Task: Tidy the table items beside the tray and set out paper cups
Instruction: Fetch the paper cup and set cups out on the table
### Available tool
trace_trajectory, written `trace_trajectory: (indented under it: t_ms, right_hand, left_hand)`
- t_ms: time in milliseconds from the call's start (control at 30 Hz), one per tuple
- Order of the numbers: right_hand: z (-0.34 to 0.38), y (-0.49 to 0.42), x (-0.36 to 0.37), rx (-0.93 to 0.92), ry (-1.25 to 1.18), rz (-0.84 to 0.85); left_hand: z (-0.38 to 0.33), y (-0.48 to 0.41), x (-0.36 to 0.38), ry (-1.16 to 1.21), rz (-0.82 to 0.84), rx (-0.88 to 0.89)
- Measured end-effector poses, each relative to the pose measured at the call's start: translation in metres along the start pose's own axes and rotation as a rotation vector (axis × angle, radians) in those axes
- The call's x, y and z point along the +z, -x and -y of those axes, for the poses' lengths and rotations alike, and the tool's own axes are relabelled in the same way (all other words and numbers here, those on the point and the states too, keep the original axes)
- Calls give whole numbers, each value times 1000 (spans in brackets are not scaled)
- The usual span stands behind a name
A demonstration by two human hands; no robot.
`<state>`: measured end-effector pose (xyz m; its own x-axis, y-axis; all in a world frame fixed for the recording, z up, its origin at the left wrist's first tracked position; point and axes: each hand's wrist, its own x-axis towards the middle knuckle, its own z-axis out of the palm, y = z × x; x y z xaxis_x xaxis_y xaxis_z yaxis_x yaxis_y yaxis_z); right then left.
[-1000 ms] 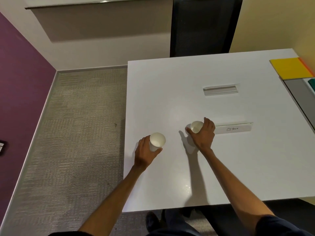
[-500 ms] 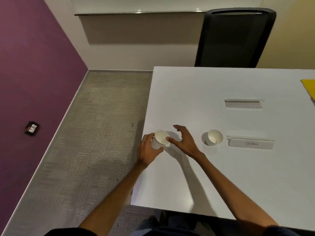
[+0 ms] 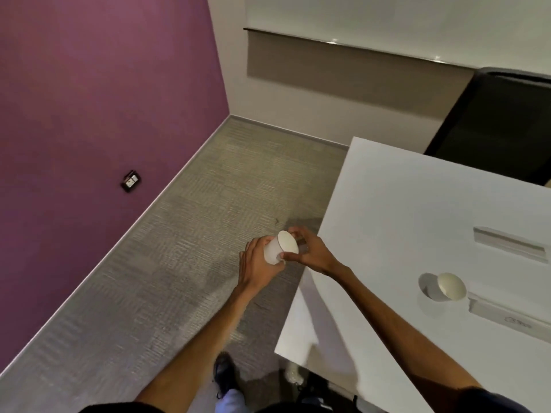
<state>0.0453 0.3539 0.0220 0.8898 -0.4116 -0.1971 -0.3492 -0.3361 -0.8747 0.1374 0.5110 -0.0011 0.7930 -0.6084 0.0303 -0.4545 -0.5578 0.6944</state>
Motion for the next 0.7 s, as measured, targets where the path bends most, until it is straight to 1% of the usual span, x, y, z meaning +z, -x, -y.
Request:
trace_trajectory:
  t_ms: [133, 267, 433, 567, 700]
  right_hand:
    - [39, -26, 42, -39, 21, 25]
    - [71, -50, 85, -46, 16, 8]
    - [106, -86, 140, -58, -20, 9]
    - [134, -116, 181, -77, -55, 70]
    - [155, -151, 201, -112, -60, 114]
  left_hand:
    - [42, -15, -44, 25, -3, 22]
    - [82, -34, -88, 29, 21, 49]
    - [133, -52, -141, -1, 35, 14]
    - [166, -64, -184, -70, 37, -11]
    - [191, -82, -213, -112, -1, -56]
